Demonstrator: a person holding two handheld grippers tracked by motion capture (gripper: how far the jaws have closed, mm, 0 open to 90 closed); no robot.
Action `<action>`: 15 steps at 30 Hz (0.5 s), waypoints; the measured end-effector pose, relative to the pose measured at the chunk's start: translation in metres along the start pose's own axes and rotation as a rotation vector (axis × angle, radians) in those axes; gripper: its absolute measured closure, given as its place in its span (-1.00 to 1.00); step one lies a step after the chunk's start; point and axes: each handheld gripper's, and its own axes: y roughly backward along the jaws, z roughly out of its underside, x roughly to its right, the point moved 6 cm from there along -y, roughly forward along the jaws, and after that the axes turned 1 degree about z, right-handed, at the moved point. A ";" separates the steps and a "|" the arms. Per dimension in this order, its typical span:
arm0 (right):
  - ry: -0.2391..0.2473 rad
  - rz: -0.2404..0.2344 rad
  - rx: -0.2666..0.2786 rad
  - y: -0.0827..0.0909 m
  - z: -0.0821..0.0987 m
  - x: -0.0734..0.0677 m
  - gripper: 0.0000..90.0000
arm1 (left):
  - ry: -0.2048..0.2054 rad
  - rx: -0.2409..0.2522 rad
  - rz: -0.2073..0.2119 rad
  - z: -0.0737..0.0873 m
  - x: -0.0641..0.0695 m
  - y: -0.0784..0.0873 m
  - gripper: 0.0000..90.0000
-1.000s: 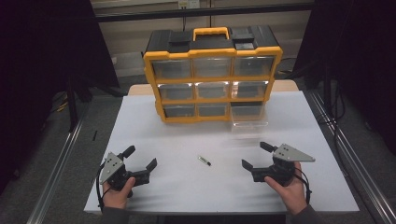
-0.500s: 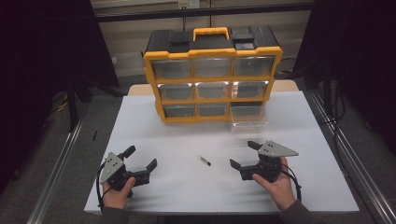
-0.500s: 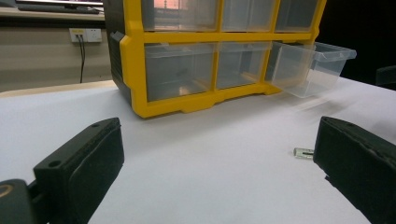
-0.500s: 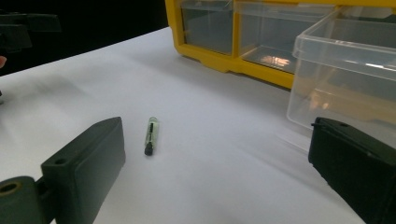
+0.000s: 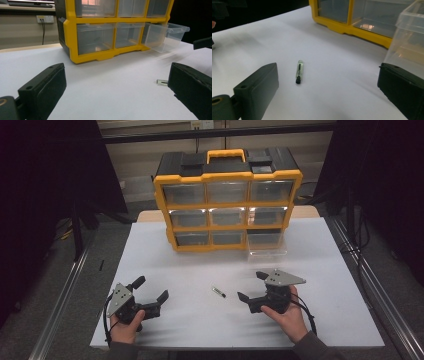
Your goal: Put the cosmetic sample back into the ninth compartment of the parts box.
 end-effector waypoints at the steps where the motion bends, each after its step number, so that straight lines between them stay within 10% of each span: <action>1: 0.010 -0.005 -0.007 -0.002 0.000 -0.001 -0.94 | -0.001 0.000 0.000 0.000 0.000 0.000 -0.96; 15: 0.028 -0.046 -0.065 -0.022 0.001 -0.014 -0.94 | -0.002 -0.003 0.007 0.000 0.000 -0.001 -0.96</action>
